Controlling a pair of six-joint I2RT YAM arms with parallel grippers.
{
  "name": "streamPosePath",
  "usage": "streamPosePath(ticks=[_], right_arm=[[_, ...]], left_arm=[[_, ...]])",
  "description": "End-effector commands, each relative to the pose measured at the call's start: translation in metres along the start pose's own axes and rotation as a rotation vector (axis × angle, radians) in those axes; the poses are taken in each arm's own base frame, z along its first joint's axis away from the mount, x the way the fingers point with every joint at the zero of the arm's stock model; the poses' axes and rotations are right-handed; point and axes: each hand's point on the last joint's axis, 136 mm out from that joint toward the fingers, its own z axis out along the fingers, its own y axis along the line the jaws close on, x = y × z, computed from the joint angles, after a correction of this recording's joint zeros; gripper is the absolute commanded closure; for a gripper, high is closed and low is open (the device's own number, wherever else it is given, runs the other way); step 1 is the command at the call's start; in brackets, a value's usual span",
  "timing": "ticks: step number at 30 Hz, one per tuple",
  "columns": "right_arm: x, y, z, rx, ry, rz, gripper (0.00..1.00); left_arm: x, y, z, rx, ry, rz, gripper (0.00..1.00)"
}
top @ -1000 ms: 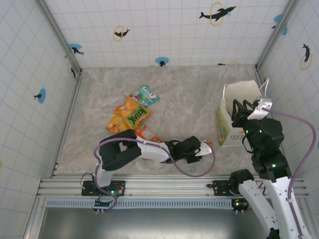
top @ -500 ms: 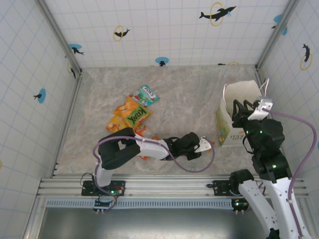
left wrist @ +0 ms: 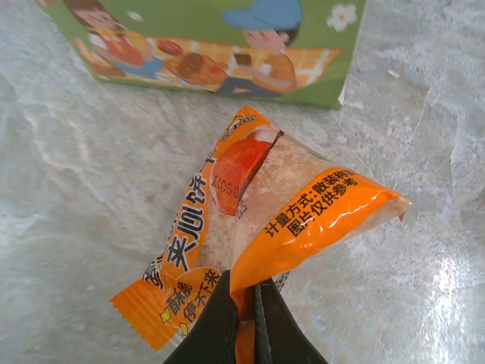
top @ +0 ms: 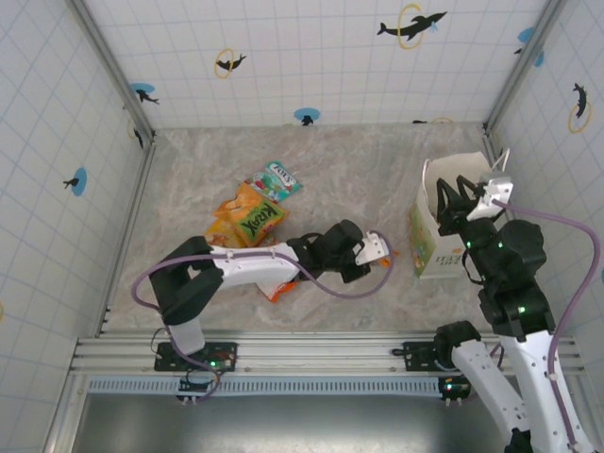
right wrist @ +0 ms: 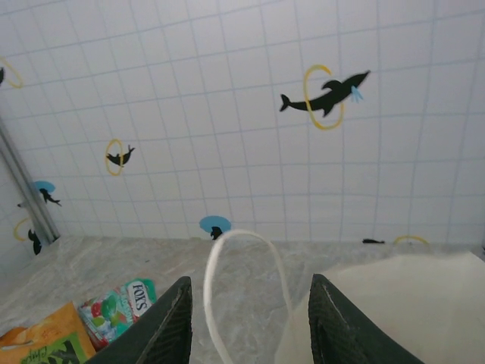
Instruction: Place the snacks into the paper bag
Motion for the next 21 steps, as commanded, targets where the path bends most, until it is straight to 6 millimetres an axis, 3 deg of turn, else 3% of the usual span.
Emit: streamPosePath(ticks=[1,7,15,21], right_arm=[[-0.032,0.023,0.005,-0.118,-0.082,-0.084,0.57],[-0.028,0.049,0.025,-0.272,-0.054,-0.147,0.58],[-0.016,0.094,0.044,-0.569,-0.009,-0.201,0.6],[0.005,0.118,0.056,-0.667,0.01,-0.301,0.61]], left_arm=[[-0.01,0.008,-0.029,0.053,0.023,-0.008,0.93],[-0.01,0.041,-0.071,0.091,0.056,-0.078,0.94],[-0.025,0.079,-0.14,0.124,-0.007,-0.141,0.94],[-0.025,0.097,-0.168,0.072,-0.018,-0.16,0.95]])
